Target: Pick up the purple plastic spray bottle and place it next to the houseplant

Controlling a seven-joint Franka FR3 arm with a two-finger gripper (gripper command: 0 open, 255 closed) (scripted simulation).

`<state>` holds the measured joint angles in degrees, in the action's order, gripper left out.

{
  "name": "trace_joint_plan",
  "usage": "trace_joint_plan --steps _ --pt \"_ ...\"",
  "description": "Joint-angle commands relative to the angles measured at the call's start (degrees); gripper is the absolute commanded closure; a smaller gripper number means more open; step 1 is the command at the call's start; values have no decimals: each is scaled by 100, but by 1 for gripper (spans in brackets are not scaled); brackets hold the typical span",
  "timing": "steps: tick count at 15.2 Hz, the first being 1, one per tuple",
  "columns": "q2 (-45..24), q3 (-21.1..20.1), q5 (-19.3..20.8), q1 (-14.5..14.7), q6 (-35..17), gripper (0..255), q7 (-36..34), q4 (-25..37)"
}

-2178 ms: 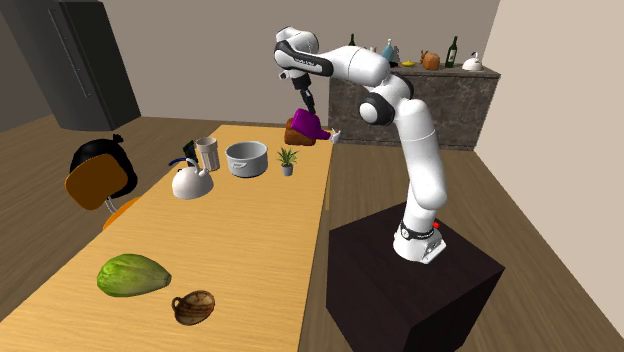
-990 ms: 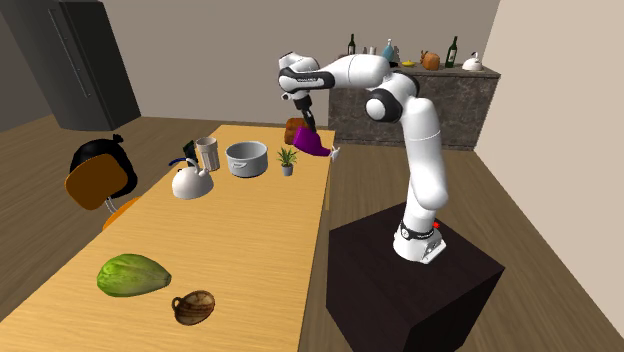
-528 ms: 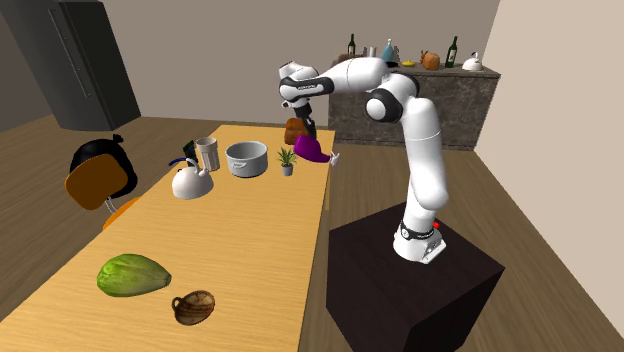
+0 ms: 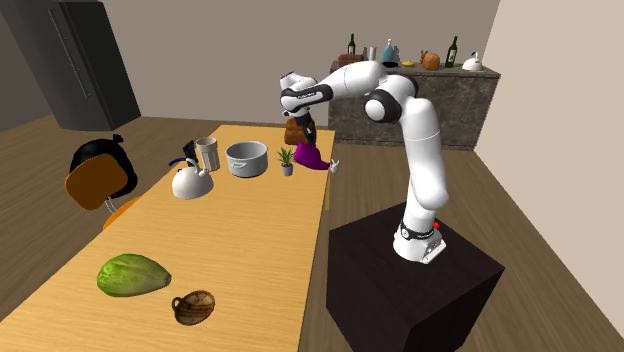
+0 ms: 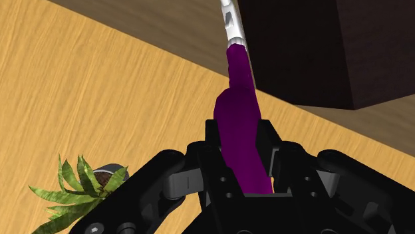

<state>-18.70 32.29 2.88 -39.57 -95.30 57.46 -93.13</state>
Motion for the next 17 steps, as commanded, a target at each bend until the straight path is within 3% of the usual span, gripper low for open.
trace_joint_plan --steps 1,17 --pt "-23 -9 -12 4 -148 255 -20 -128" --pt "-444 -108 -208 -62 -1224 255 -64 -834"
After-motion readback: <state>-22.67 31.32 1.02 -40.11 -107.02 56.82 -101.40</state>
